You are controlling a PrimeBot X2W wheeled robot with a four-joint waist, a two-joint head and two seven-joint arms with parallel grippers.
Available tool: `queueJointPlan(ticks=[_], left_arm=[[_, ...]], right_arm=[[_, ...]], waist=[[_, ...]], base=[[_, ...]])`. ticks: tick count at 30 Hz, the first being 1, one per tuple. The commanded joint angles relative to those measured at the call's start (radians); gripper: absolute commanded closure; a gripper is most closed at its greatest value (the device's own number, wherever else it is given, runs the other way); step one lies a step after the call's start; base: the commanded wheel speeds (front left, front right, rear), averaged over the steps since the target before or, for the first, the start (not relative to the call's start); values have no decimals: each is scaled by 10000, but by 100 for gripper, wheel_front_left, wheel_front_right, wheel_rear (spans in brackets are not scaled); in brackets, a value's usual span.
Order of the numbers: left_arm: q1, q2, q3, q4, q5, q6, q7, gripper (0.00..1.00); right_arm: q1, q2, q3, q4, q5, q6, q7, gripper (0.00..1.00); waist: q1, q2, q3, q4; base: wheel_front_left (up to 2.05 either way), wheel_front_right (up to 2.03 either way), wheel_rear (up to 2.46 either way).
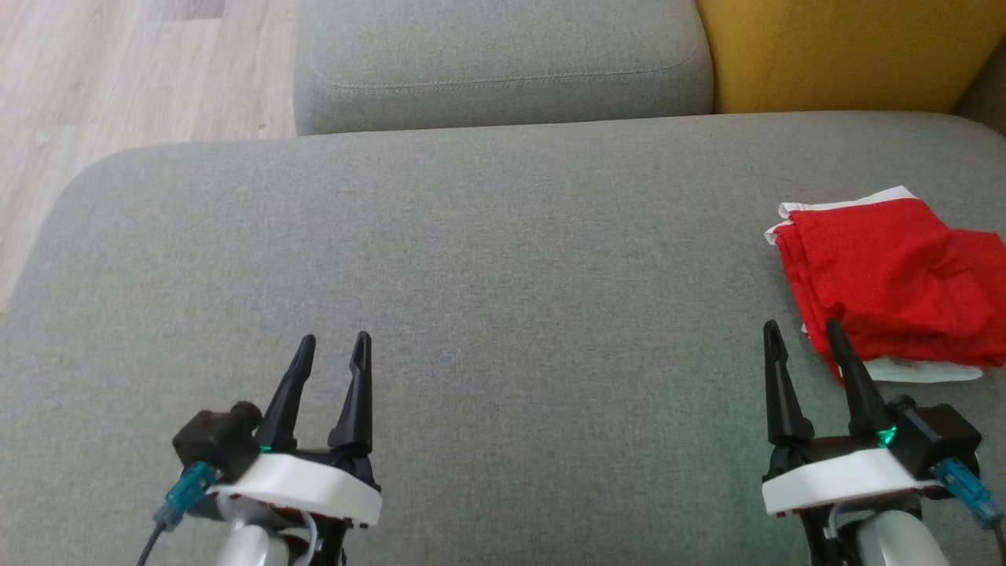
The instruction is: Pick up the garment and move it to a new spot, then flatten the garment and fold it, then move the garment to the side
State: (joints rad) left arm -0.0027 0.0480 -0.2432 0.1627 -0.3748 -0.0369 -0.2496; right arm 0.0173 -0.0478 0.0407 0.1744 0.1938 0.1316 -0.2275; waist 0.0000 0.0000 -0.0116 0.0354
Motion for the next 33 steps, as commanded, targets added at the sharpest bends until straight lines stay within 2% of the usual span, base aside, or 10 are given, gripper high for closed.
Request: queueJointPlan(ticks=[1,4,5,6,9,33], left_arm=[[-292,22,420,-331,-89,-44,-122,0],[-292,22,549,-463,-252,32,-122,0],[-290,22,595,-534,-314,60,-122,100],[3,-4,210,-124,-309,23,2,100],[149,-9,208,306,-368,15,38,100],[-85,91,731,434,-2790,-168,633,100]], right_arm=[[-342,-24,274,-293,68,-9,8,0],[-341,-24,281,-303,91,-9,21,0],[-342,-24,286,-305,97,-9,27,100],[1,2,45,26,56,0,-1,100],[134,6,83,436,114,0,4,100],[-129,-132,-58,483,2982,-2,522,100]], waist=[[0,0,-3,-9],[0,0,5,-19],[0,0,11,-25],[0,0,10,-24],[0,0,11,-26],[0,0,37,-89]], base=[[0,0,0],[0,0,0],[0,0,0],[0,0,0],[0,0,0],[0,0,0]])
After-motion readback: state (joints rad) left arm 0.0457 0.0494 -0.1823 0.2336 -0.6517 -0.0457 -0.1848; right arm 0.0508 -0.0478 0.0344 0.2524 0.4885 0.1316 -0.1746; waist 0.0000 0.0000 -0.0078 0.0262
